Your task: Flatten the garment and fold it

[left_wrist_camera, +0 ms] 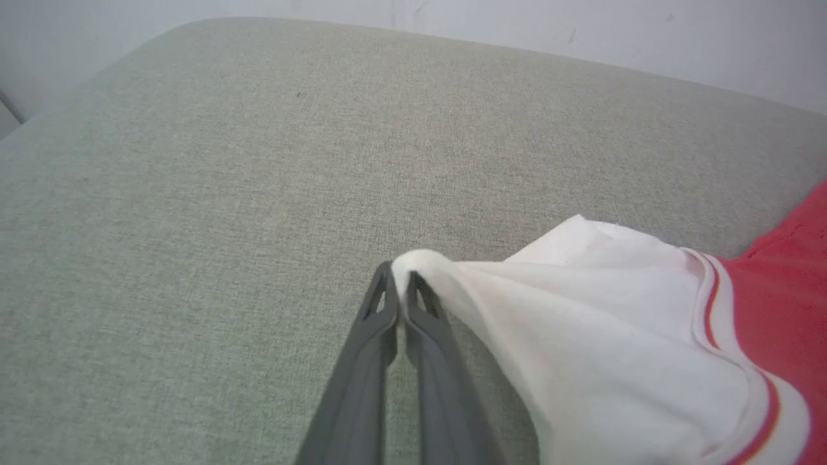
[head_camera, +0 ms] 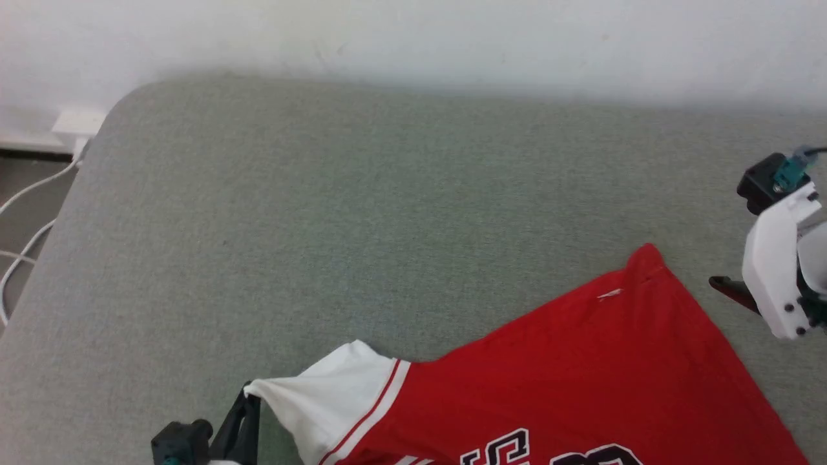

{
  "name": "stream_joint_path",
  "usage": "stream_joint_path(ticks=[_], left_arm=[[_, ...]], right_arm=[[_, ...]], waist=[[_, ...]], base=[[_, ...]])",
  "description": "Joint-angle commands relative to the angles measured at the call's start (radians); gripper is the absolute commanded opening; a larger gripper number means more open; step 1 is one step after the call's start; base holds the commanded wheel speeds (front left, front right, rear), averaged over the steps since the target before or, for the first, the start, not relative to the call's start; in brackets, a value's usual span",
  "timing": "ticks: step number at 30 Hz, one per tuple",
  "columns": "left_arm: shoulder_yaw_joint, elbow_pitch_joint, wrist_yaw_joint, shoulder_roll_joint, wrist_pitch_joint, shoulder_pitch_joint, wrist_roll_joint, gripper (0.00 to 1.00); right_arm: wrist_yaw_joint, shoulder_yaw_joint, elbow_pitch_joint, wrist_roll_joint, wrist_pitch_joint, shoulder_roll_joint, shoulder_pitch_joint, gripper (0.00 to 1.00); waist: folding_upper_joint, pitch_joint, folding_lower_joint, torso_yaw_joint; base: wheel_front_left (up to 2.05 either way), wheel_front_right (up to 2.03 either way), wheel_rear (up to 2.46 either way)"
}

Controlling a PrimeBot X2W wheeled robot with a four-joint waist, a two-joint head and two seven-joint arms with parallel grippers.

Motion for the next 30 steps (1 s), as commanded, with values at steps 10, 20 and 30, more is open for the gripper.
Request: stream_joint_path(ticks=[10, 20, 30], left_arm=[[-0.032, 0.008, -0.016, -0.024, -0.01, -0.08, 0.016, 0.0], [-0.037, 0.032, -0.018, -0.033, -0.013, -0.094, 0.018, 0.0], [-0.008, 0.043, 0.0, -0.005, -0.015, -0.042, 0.017, 0.0]], right_arm=[[-0.001, 0.079, 0.293, -0.022, -0.017, 0.138, -0.139, 1.0], [-0.001, 0.229, 0.409, 0.017, -0.136, 0.17, -0.101, 0.0], [-0.001, 0.26, 0.299, 0.048, -0.546, 0.085, -0.078, 0.0]], waist=[[0.0, 0.1, -0.0001, 0.094], [0.0, 0.097, -0.0001, 0.092], [0.0, -0.035, -0.0001, 0.023]], base=[[0.0, 0.0, 0.0], [0.0, 0.0, 0.0], [0.0, 0.0, 0.0]])
